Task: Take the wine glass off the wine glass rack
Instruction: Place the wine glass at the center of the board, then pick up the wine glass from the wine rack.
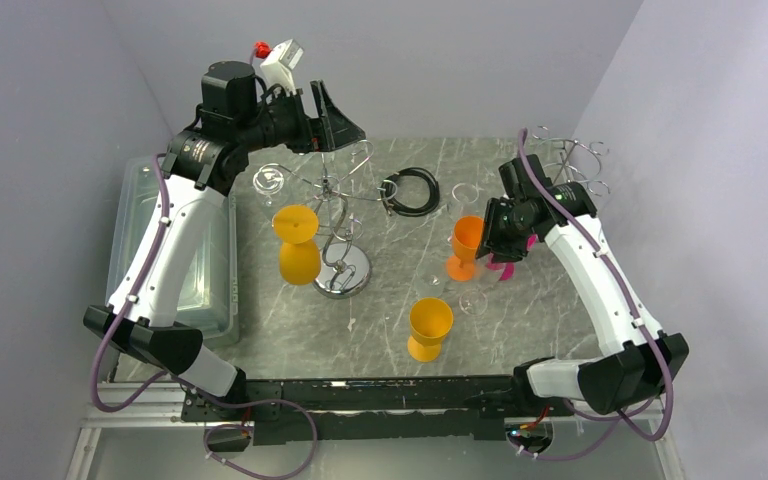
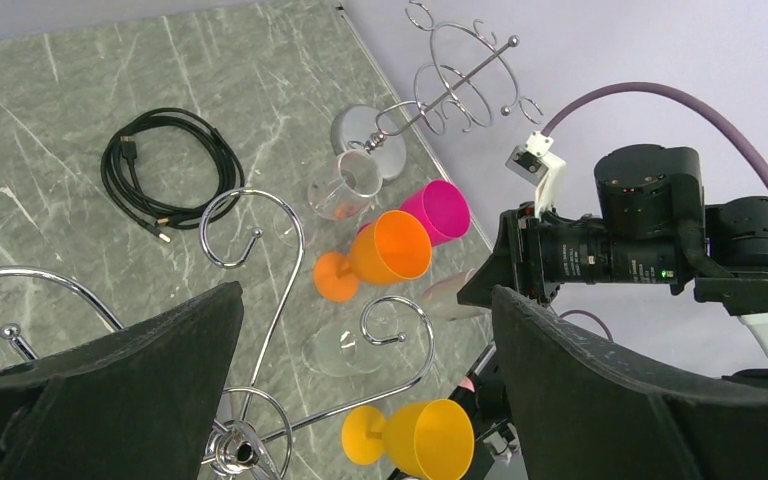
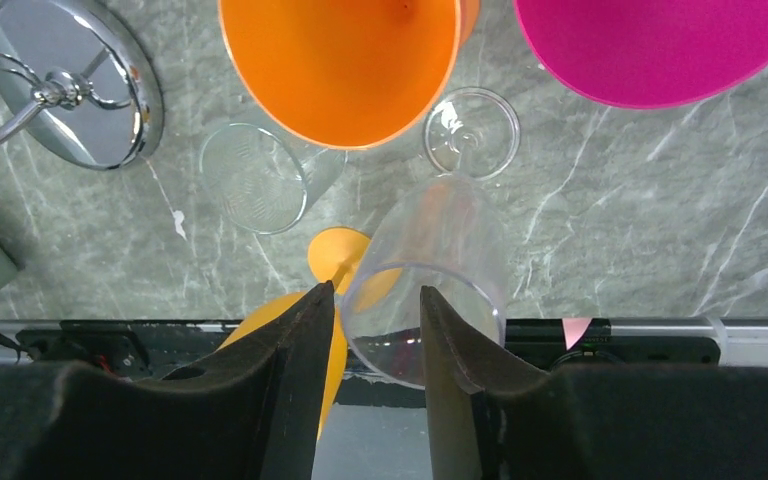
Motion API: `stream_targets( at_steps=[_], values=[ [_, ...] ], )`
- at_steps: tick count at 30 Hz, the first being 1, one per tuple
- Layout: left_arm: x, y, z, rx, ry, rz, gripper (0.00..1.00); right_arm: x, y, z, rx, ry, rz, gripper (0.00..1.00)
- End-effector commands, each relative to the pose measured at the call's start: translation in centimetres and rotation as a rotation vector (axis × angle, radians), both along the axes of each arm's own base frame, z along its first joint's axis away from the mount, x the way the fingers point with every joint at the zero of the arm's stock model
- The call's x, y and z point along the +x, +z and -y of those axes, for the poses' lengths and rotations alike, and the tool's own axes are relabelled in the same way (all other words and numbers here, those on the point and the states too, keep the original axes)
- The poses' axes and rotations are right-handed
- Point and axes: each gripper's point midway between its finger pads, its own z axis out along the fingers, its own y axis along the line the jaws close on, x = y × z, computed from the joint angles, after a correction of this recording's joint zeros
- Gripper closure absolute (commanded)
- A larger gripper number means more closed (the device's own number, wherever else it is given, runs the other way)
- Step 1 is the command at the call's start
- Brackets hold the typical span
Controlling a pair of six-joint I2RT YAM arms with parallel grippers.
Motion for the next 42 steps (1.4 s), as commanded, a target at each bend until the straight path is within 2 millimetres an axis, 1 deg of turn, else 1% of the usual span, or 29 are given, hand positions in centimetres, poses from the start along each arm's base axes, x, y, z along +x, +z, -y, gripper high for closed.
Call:
stream_targets(
  at_steps=[1, 10, 14, 16, 20, 23, 25, 26, 28, 31, 32, 34, 36, 39, 42],
  values=[
    [0.0, 1.5, 0.1, -0.003, -0.006, 0.056, 0.0, 0.6, 1.8, -0.1, -0.008, -0.01, 0.049, 0.6],
    [-0.2, 1.4, -0.5, 0.015, 0.021, 0.063, 0.01, 0.0, 3.2, -0.2, 0.001, -0.013, 0.072, 0.6],
    [-0.2, 1.5, -0.9, 0.029, 0.042, 0.072, 0.0, -0.6, 4.2, -0.1, 0.008, -0.014, 0.087, 0.59],
    [-0.3, 1.6, -1.1, 0.037, 0.049, 0.077, 0.01, -0.7, 4.6, 0.4, -0.008, -0.028, 0.105, 0.59],
    [-0.4, 1.6, -1.7, 0.055, 0.074, 0.085, 0.01, -1.2, 5.5, 0.4, 0.014, -0.032, 0.138, 0.59],
    [-0.3, 1.6, -2.3, 0.076, 0.106, 0.091, 0.01, -1.2, 6.7, 0.2, 0.04, -0.032, 0.183, 0.58],
    [-0.3, 1.6, -2.9, 0.098, 0.135, 0.099, 0.01, -0.6, 8.1, -0.2, 0.067, -0.026, 0.23, 0.57],
    [-0.3, 1.8, -3.3, 0.108, 0.151, 0.107, 0.01, -0.2, 8.8, -0.6, 0.088, -0.017, 0.256, 0.54],
    [-0.4, 1.9, -4.2, 0.134, 0.192, 0.118, 0.0, 0.9, 10.4, -1.1, 0.115, -0.011, 0.32, 0.47],
    [-0.7, 2.2, -5.9, 0.172, 0.263, 0.14, 0.01, 3.0, 13.3, -2.1, 0.172, -0.006, 0.434, 0.34],
    [-0.8, 2.2, -6.5, 0.189, 0.29, 0.145, 0.01, 3.7, 14.1, -2.5, 0.192, -0.003, 0.468, 0.3],
    [-1.2, 1.7, -7.8, 0.232, 0.338, 0.134, 0.0, 5.0, 15.6, -3.3, 0.23, 0.009, 0.529, 0.25],
    [-1.4, 1.0, -9.2, 0.275, 0.398, 0.121, 0.01, 6.1, 16.5, -4.1, 0.259, 0.03, 0.569, 0.21],
    [-2.2, 0.0, -11.0, 0.328, 0.462, 0.094, 0.01, 7.8, 17.2, -5.3, 0.283, 0.061, 0.594, 0.19],
    [-2.9, -1.0, -13.0, 0.394, 0.538, 0.065, 0.01, 8.9, 17.8, -6.2, 0.301, 0.077, 0.627, 0.18]
  ],
)
